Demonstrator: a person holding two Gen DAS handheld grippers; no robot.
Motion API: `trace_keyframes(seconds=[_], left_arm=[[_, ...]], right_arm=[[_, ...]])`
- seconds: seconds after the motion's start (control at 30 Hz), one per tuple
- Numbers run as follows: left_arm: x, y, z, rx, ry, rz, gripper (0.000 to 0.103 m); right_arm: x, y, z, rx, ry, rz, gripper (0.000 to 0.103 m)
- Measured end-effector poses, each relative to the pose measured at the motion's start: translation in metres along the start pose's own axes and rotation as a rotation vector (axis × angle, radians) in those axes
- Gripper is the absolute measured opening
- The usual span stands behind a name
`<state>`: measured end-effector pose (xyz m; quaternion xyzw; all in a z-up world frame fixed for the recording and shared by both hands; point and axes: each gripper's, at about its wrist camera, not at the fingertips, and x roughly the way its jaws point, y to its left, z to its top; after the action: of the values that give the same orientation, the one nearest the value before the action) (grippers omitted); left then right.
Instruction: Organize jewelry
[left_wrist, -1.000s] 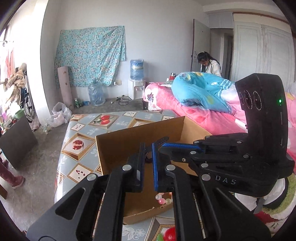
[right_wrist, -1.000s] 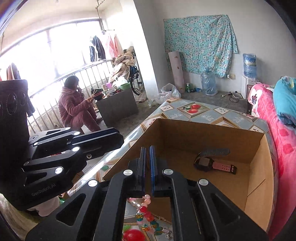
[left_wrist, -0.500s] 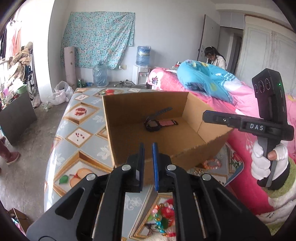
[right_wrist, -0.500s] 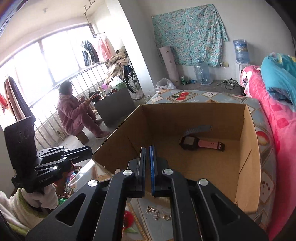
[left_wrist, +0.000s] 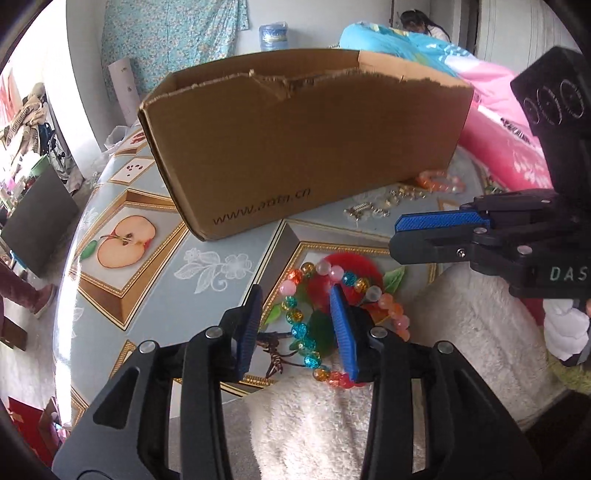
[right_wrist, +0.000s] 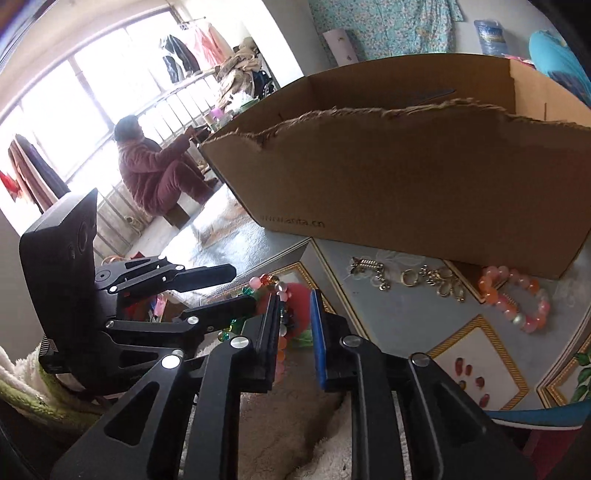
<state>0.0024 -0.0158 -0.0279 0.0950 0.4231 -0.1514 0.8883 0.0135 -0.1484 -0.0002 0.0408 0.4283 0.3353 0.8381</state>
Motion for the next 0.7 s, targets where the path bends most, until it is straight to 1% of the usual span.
trace_keyframes(seconds=[0.03,0.1,0.13,0.17,0.2,0.23,0.37,0.47,0.63,0.7], left_arm=[[0.002,0.002,-0.001,-0.003,-0.009,0.0,0.038],[0.003,0.006,-0.003,-0.015,-0.02,-0.015,0.035],[0.003,0.007,-0.002,-0.019,-0.026,-0.016,0.031],[0.003,0.008,-0.001,-0.021,-0.031,-0.013,0.023],[0.003,0.008,0.0,-0.022,-0.036,-0.011,0.018],[0.004,0.009,0.0,-0.025,-0.04,-0.014,0.009],[0.0,0.013,0.003,-0.055,-0.048,-0.047,0.009],[-0.015,0.021,0.007,-0.099,-0.082,-0.109,0.009],[-0.042,0.016,0.015,-0.089,-0.144,-0.164,0.009],[-0.051,0.01,0.018,-0.066,-0.161,-0.169,0.009]], right_arm=[[0.004,0.003,0.0,-0.014,0.006,-0.008,0.018],[0.009,0.006,0.002,-0.02,0.011,-0.006,0.018],[0.011,0.007,0.002,-0.019,0.013,-0.005,0.018],[0.012,0.007,0.002,-0.017,0.015,-0.004,0.018],[0.013,0.01,0.003,-0.017,0.018,-0.004,0.018],[0.015,0.009,0.004,-0.016,0.022,-0.003,0.018],[0.023,0.013,0.0,-0.031,0.04,-0.012,0.018],[0.029,0.016,-0.001,-0.042,0.032,-0.01,0.018],[0.032,0.016,-0.005,-0.042,0.002,0.015,0.018],[0.033,0.017,-0.005,-0.049,-0.011,0.012,0.018]])
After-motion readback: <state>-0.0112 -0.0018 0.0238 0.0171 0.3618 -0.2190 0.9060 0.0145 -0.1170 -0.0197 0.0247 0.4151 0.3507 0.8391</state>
